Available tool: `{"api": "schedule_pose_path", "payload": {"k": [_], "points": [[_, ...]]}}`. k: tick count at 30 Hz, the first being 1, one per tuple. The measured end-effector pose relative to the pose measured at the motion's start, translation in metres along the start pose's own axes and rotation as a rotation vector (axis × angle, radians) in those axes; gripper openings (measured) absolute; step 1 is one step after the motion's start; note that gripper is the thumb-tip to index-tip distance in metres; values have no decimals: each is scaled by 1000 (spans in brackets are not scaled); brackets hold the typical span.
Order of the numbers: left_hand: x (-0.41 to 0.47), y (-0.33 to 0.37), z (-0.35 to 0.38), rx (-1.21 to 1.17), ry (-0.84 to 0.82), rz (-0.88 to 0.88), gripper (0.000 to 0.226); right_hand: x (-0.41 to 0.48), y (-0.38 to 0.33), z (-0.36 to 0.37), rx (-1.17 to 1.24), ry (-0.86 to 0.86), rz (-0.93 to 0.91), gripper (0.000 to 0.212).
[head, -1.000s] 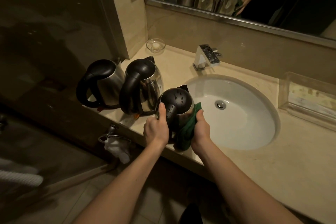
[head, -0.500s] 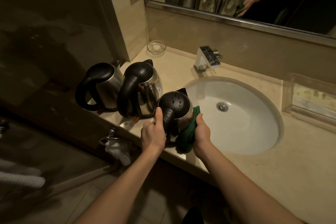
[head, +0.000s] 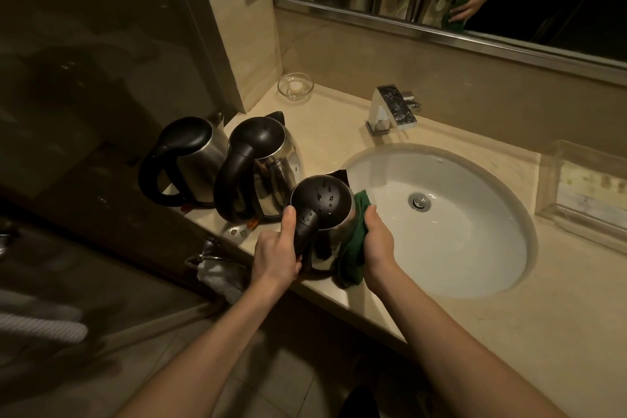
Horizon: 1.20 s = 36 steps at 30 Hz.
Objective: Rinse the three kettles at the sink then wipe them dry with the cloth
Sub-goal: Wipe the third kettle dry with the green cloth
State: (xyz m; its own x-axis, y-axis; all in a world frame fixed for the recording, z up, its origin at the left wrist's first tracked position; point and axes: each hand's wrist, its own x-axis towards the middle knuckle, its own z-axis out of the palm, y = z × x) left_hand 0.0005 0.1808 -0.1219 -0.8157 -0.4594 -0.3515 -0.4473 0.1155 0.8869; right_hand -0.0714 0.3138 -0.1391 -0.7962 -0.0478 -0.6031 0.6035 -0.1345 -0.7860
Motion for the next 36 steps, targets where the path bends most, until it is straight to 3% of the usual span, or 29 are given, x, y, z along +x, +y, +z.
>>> {"api": "schedule_pose_path", "payload": {"k": [5, 9, 17, 19, 22, 25, 27, 29, 32, 36], "points": [[7, -3, -12, 10, -67, 8, 77, 3, -2, -5, 52, -4, 110, 49], [9, -4, -14, 15, -81, 30, 77, -10, -13, -4, 122, -45, -3, 41], [8, -4, -14, 8, -80, 57, 78, -29, 0, 8, -107, 29, -138, 48], [8, -3, -13, 27, -73, 67, 73, -36, -3, 10, -183, 4, -317, 47], [9, -2, -13, 37, -49, 65, 69, -54, -13, 27, -387, -57, -663, 48], [10, -5, -13, 63, 8, 92, 67, -55, -16, 47, -864, -94, -939, 51], [13, -5, -12, 130, 79, 130, 60, -49, -14, 54, -1260, -40, -1014, 57], [15, -5, -12, 152, 95, 140, 60, -46, -11, 58, -1414, 16, -1015, 59], [13, -7, -11, 82, 30, 110, 69, -43, -7, 58, -1354, 75, -985, 58], [13, -10, -11, 23, 14, 38, 99, -43, 18, 39, -1117, 157, -951, 53]]}}
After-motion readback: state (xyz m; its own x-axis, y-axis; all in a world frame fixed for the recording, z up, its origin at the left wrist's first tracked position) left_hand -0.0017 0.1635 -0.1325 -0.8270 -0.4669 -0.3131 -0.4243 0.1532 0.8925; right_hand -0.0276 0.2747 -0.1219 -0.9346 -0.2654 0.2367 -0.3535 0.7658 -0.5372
